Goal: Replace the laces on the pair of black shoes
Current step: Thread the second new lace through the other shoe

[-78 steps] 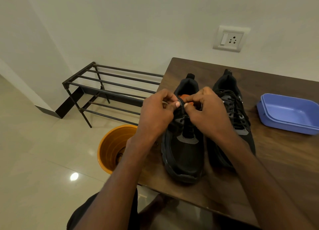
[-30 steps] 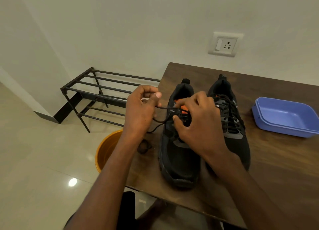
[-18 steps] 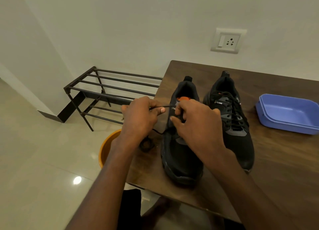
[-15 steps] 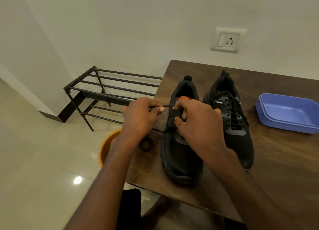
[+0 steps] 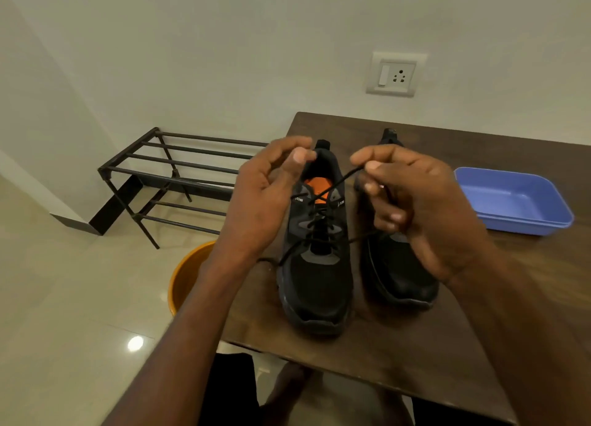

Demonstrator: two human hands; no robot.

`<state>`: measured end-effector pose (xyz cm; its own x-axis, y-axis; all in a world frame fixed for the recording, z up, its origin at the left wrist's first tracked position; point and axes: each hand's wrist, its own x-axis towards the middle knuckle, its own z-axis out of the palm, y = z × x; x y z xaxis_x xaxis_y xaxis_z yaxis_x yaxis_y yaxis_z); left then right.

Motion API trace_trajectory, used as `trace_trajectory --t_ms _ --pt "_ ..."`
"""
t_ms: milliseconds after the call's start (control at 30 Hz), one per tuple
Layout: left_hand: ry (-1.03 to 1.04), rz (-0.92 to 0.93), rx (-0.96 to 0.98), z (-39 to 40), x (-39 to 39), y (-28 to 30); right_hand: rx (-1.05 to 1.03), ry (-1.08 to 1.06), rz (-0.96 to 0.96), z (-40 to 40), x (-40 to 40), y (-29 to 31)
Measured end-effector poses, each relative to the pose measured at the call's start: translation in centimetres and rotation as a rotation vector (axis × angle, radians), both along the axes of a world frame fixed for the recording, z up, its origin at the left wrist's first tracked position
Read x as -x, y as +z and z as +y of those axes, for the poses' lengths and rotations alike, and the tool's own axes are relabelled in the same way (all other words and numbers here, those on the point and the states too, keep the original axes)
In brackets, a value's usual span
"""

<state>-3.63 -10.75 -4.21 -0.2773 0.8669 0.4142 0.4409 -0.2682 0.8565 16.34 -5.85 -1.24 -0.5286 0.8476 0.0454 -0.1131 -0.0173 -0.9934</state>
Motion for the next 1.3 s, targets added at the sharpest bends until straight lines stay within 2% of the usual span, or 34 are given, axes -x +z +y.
trace_trajectory --t_ms 67,133,233,300,367,467,533,600,667,767,833,933,1000,1067,1200,1300 --pt "-0.187 -0.114 0.015 -0.2 -1.8 1.0 -0.109 0.082 -0.096 -0.2 -0.1 0.1" --pt "-0.263 -0.051 0.07 -0.4 -2.4 0.8 -0.139 0.031 -0.098 -0.2 -0.4 0.2" --pt "-0.122 0.104 0.163 -0.6 -0.2 0.0 -0.091 -0.144 0.003 1.1 -2.0 -0.1" --pt "0.002 0.281 0.292 -0.8 1.7 -0.8 -0.081 -0.213 0.055 2.2 -3.4 -0.6" --pt "0.036 0.426 0.364 -1.2 2.6 -1.2 -0.134 -0.207 -0.034 2.6 -3.9 -1.0" --pt "-0.056 0.335 0.215 -1.3 1.2 -0.4 -0.226 -0.038 -0.226 1.6 -2.1 -1.1" --pt "-0.189 0.161 0.213 -1.1 -0.2 0.5 -0.251 0.065 -0.187 0.5 -0.3 -0.9" --pt "-0.27 0.06 0.279 -1.1 -1.0 0.6 -0.25 0.072 -0.139 -0.1 0.8 -0.9" --pt "-0.2 0.1 0.282 -1.2 -0.5 0.2 -0.229 -0.026 -0.137 0.4 1.0 -1.0" --pt "0.048 0.302 0.292 -1.1 1.8 -1.3 -0.195 -0.286 -0.205 1.9 0.1 -1.9" --pt "0.12 0.39 0.299 -1.1 2.2 -1.5 -0.24 -0.352 -0.249 2.4 -0.1 -2.5" --pt "0.078 0.371 0.296 -0.7 0.4 -1.3 -0.372 -0.172 -0.349 1.8 0.6 -2.7" --pt "-0.039 0.27 0.271 -0.5 -0.8 -0.9 -0.45 -0.061 -0.353 1.1 1.5 -2.7" --pt "-0.078 0.176 0.26 -0.4 -0.9 -1.0 -0.435 -0.122 -0.301 1.0 2.0 -2.9" --pt "0.024 0.191 0.276 -0.7 0.5 -1.7 -0.277 -0.368 -0.247 2.0 1.6 -3.6" --pt "0.053 0.197 0.254 -0.4 0.3 -1.7 -0.321 -0.251 -0.299 2.0 2.2 -4.0"
